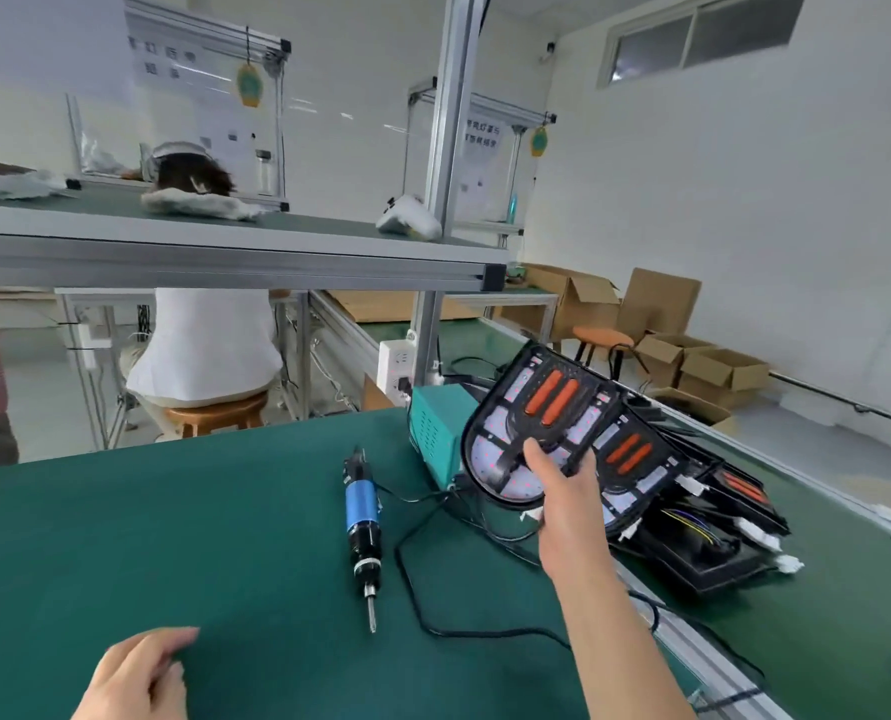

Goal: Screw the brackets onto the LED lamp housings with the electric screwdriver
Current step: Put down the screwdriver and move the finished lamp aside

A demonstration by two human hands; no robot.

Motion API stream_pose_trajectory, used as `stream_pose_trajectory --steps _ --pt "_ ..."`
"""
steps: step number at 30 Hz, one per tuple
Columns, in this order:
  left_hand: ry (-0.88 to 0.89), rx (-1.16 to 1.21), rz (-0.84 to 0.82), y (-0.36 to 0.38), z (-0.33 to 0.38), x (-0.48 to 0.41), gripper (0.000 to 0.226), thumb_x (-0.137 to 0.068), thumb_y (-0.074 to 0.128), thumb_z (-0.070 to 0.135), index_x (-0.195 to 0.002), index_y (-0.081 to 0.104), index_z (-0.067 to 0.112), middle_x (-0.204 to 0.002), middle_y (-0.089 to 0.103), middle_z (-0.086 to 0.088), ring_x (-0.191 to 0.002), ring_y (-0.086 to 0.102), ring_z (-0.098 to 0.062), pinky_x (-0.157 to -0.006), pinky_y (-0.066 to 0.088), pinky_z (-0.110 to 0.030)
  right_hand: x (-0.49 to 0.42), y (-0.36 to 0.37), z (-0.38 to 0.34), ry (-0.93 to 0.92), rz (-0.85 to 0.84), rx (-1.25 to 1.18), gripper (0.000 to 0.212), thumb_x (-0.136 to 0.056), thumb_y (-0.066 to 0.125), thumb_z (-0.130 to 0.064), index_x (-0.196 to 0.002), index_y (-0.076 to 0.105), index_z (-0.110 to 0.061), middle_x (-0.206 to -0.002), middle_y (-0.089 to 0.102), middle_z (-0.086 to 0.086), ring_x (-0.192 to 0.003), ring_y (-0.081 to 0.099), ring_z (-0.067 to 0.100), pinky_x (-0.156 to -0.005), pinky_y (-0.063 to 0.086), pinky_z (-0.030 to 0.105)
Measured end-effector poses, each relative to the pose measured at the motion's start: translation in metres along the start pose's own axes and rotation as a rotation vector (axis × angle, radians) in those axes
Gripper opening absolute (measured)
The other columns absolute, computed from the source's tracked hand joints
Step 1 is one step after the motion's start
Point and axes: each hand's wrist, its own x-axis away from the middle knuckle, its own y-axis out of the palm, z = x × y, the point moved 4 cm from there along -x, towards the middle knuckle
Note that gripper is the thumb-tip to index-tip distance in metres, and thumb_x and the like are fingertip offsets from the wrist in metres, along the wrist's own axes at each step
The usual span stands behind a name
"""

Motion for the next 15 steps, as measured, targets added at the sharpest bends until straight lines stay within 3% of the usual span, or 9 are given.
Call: stream_pose_trajectory --steps 2,5,9,14,15 --pt "0.002 0.041 -0.019 0.000 -0.003 -0.001 0.035 -0.069 0.045 0.006 -0.087 0.075 0.008 -0.096 0.066 0.000 -0.090 0.047 0.023 -0.081 0.030 0.009 -0.007 -0.036 -0.003 -0.010 0.103 0.034 0.056 -0.093 0.073 -0.015 -0.142 0.047 -0.028 -0.140 0.061 -0.006 -0.124 0.059 0.009 -0.113 0.041 0.040" --pt "-0.014 0.063 -0.009 0.001 -0.005 0.001 0.036 -0.071 0.042 0.018 -0.085 0.074 0.011 -0.110 0.056 0.029 -0.093 0.047 0.019 -0.086 0.030 0.005 -0.009 -0.093 -0.008 -0.102 0.246 0.152 0.041 -0.094 0.072 -0.012 -0.122 0.056 -0.038 -0.125 0.068 -0.009 -0.110 0.066 0.004 -0.101 0.047 0.033" --pt "-0.010 0.065 0.020 0.004 -0.009 0.002 0.040 -0.072 0.036 0.033 -0.084 0.072 0.019 -0.113 0.053 0.020 -0.094 0.048 0.015 -0.087 0.031 0.003 -0.011 -0.160 -0.009 -0.110 0.427 0.339 0.047 -0.092 0.074 -0.018 -0.132 0.052 -0.029 -0.125 0.065 -0.003 -0.114 0.062 0.019 -0.103 0.045 0.042" --pt "-0.012 0.064 -0.004 0.007 -0.010 0.000 0.033 -0.070 0.043 0.008 -0.085 0.072 0.015 -0.095 0.062 -0.003 -0.093 0.049 0.012 -0.087 0.031 0.003 -0.016 -0.196 0.003 -0.060 0.529 0.543 0.038 -0.091 0.075 -0.025 -0.120 0.050 -0.027 -0.115 0.066 0.004 -0.103 0.060 0.027 -0.091 0.043 0.038" --pt "-0.014 0.065 -0.010 0.007 -0.008 0.000 0.034 -0.070 0.044 0.007 -0.085 0.072 0.017 -0.096 0.062 0.000 -0.093 0.049 0.013 -0.086 0.032 0.003 -0.017 -0.198 0.005 -0.053 0.544 0.592 0.040 -0.090 0.075 -0.028 -0.121 0.049 -0.024 -0.116 0.067 0.007 -0.100 0.059 0.027 -0.089 0.043 0.038"
